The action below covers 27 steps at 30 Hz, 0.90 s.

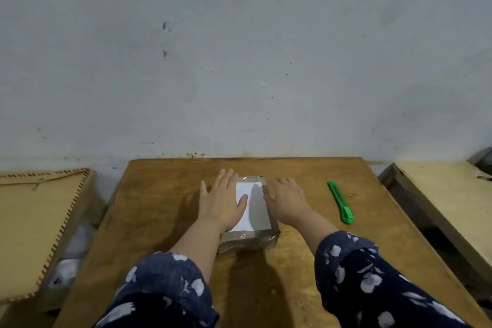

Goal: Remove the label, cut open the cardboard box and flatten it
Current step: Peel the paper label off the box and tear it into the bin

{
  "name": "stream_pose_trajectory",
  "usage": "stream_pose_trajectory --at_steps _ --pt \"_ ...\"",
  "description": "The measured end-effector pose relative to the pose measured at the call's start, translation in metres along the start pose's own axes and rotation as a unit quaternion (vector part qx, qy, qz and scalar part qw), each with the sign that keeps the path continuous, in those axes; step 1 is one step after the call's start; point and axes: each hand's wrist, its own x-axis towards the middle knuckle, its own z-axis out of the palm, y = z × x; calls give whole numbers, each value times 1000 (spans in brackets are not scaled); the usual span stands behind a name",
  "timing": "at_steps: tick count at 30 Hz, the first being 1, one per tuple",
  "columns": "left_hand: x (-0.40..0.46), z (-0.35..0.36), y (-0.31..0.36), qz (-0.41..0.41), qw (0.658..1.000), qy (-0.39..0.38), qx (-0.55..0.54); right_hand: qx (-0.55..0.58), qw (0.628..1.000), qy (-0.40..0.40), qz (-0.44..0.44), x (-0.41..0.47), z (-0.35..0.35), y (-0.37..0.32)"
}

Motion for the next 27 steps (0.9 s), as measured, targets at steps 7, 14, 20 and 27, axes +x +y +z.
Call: stream_pose_trajectory --at_steps 7,14,20,27 --pt "-4 46 -12 -74 996 -39 12 23 1000 -17 10 28 14 10" --pt "-4 52 -11 -82 997 -4 9 -1 999 39 3 49 24 6" --pt "-4 54 -11 -88 996 8 1 -7 998 58 20 56 25 6" --pt "-5 55 -10 -94 995 22 -13 24 995 63 77 67 26 -1"
